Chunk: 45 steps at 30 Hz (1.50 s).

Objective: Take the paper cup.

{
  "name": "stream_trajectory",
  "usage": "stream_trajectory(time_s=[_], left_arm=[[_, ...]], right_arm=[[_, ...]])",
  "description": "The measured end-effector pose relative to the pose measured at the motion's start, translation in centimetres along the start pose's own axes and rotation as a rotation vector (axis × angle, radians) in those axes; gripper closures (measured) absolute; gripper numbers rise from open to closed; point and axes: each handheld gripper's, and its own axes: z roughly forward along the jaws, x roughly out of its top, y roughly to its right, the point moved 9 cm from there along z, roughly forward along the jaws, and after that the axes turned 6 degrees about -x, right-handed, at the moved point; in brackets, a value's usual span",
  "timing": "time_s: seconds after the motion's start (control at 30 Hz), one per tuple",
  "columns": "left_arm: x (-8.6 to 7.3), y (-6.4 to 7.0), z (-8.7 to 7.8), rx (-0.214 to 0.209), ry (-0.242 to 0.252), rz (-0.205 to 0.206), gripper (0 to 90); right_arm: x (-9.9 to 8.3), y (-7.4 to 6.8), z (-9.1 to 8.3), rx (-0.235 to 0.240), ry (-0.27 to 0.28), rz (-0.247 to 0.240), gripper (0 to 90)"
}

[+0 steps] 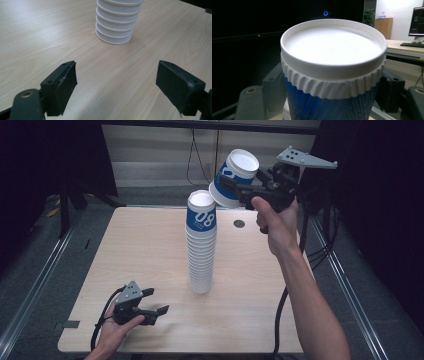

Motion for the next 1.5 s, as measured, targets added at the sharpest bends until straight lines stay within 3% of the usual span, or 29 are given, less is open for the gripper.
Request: stream_trajectory(time_s=[0.23, 0.43, 0.63, 0.93, 1.1, 1.3, 1.5], left_arm=[[0.3, 0.1, -0.2, -0.011, 0.015, -0.006, 16.5], [0.8, 0.2, -0.4, -0.012, 0.027, 0.020, 16.4], [1.0, 0.2, -0.4, -0.026, 0.036, 0.006, 16.1], [1.5, 0.9, -0.3, -0.059, 0.041, 0.010, 16.1], [1.7, 1.7, -0.1, -0.090, 0.043, 0.027, 16.0], [2.5, 2.4, 0.4, -0.128, 0.051, 0.031, 16.1], [3.5, 3.5, 1.3, -0.165, 0.061, 0.037, 16.1]], right_arm=[[-0.9, 0.9, -1.4, -0.024, -0.018, 0.004, 25.2], [-2.2, 1.5, -2.7, -0.050, -0.044, -0.005, 25.2], [-3.9, 1.9, -3.8, -0.059, -0.070, -0.002, 25.3], [-7.6, 1.7, -4.2, -0.036, -0.113, 0.021, 25.3], [-11.0, 1.4, -4.3, -0.010, -0.132, 0.067, 25.3], [-13.1, 0.9, -4.6, 0.008, -0.155, 0.082, 25.3], [-15.0, 0.3, -4.5, 0.021, -0.176, 0.067, 25.4]])
